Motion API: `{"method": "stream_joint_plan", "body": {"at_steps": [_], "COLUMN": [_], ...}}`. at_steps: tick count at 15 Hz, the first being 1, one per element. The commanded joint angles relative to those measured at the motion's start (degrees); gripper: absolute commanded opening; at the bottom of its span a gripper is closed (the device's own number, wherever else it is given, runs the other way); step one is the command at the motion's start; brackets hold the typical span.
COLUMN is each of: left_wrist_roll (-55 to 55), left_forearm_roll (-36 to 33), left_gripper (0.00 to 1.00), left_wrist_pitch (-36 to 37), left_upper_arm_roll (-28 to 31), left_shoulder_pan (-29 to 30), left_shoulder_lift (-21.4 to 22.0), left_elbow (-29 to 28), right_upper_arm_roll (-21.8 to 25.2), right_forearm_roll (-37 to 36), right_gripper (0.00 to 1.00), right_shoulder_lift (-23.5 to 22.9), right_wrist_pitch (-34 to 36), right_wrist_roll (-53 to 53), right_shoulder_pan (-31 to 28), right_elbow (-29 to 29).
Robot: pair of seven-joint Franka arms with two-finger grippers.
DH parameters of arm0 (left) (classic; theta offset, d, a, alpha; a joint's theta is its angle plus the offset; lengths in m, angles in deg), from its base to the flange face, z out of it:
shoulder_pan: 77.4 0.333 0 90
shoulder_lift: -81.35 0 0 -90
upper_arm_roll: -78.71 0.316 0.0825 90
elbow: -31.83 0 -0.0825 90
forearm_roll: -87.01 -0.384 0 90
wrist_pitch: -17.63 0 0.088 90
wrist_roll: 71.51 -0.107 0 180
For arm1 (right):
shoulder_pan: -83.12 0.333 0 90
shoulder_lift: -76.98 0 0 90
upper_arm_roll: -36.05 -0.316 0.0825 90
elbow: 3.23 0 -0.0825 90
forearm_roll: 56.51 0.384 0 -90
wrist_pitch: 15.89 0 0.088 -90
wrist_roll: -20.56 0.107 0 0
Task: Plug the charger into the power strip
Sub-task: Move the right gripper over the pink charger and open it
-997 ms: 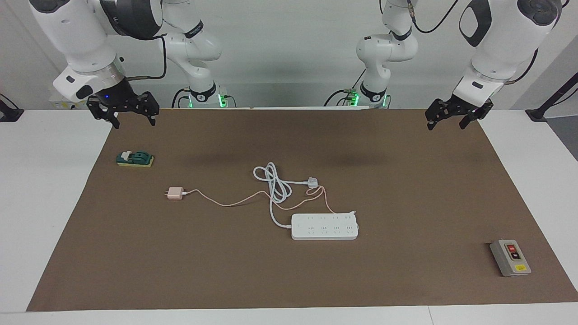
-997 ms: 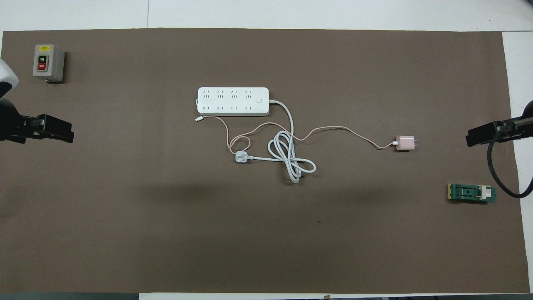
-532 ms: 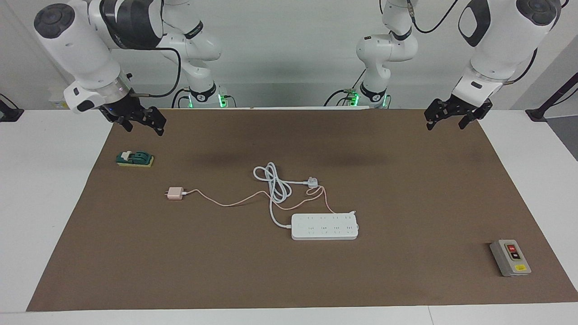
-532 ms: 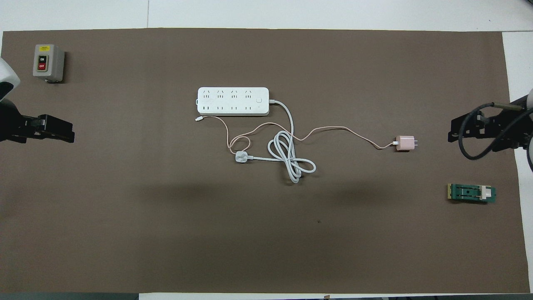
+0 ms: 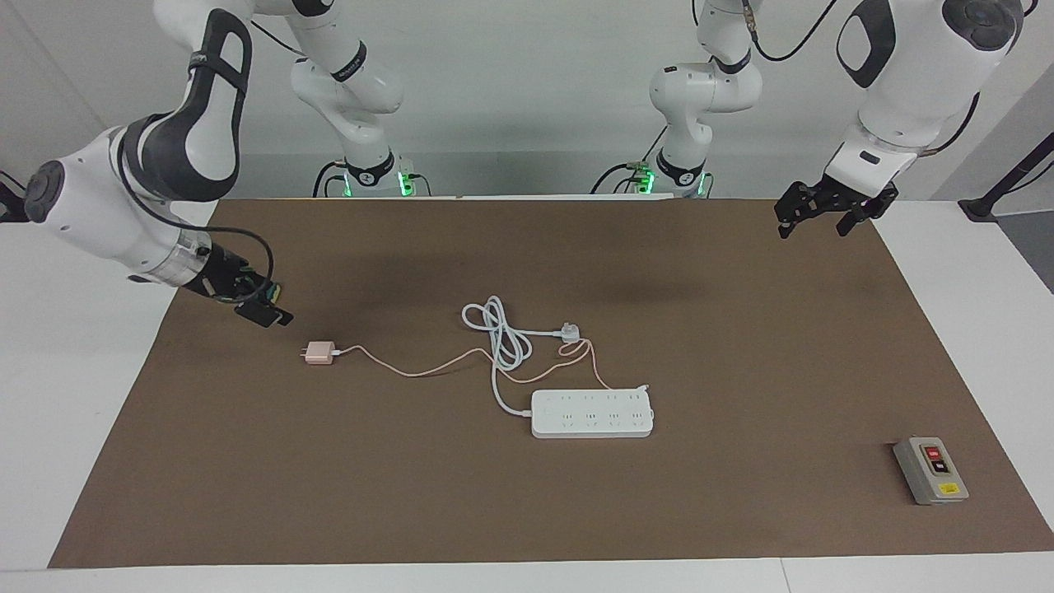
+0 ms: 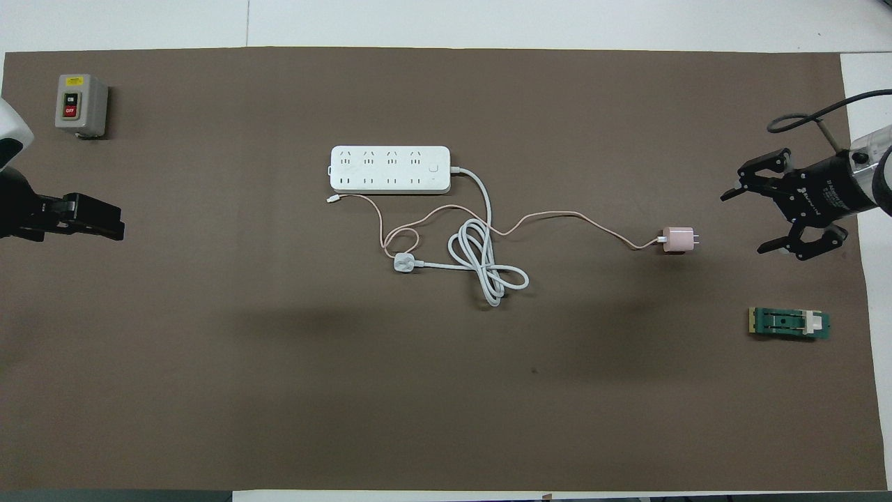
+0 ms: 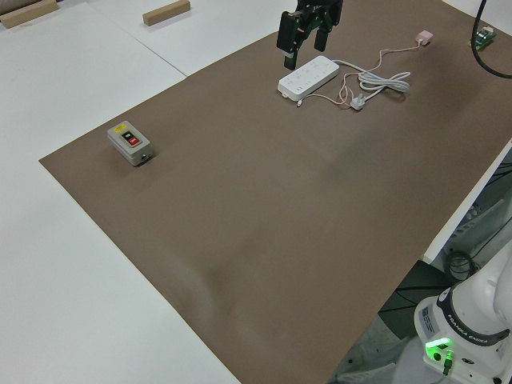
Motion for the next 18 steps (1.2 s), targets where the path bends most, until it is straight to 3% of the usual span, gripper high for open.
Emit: {"method": "stream_joint_plan", "body": {"at_steps": [1,6,13,18], "left_wrist_roll": [0.14,0.32,0.23,-0.47], "left_forearm_roll": [-0.53,-0.62,-0.62,-0.62], "left_gripper": [1.00,1.00,1.00,1.00], "left_wrist_pitch": [0.22,0.31,0.31,-0.03], "left_upper_arm_roll": [0.36,0.45,0.45,0.01], "left_shoulder_pan": [-0.74,-0.39,-0.48,-1.18], "left_shoulder_lift": [0.83,0.83,0.83,1.36], "left_elbow": [-0.91,-0.91,-0.91,-1.52], "right_upper_arm_roll": [-0.61,-0.52,0.01,0.01], "right_forearm_roll": [5.61,7.29,9.49,9.58], "right_gripper": [1.00,1.00,1.00,1.00], "right_shoulder_lift": [-4.53,-11.40,-12.81,-12.64], "right_wrist_pitch": [-3.02,-4.79,-3.82,-8.12], "right_wrist_roll": [5.57,12.35,15.52,11.49], "right_shoulder_pan": [-2.37,-2.47,-2.55,-2.20], "right_elbow": [0.91,0.82,1.34,4.41]}}
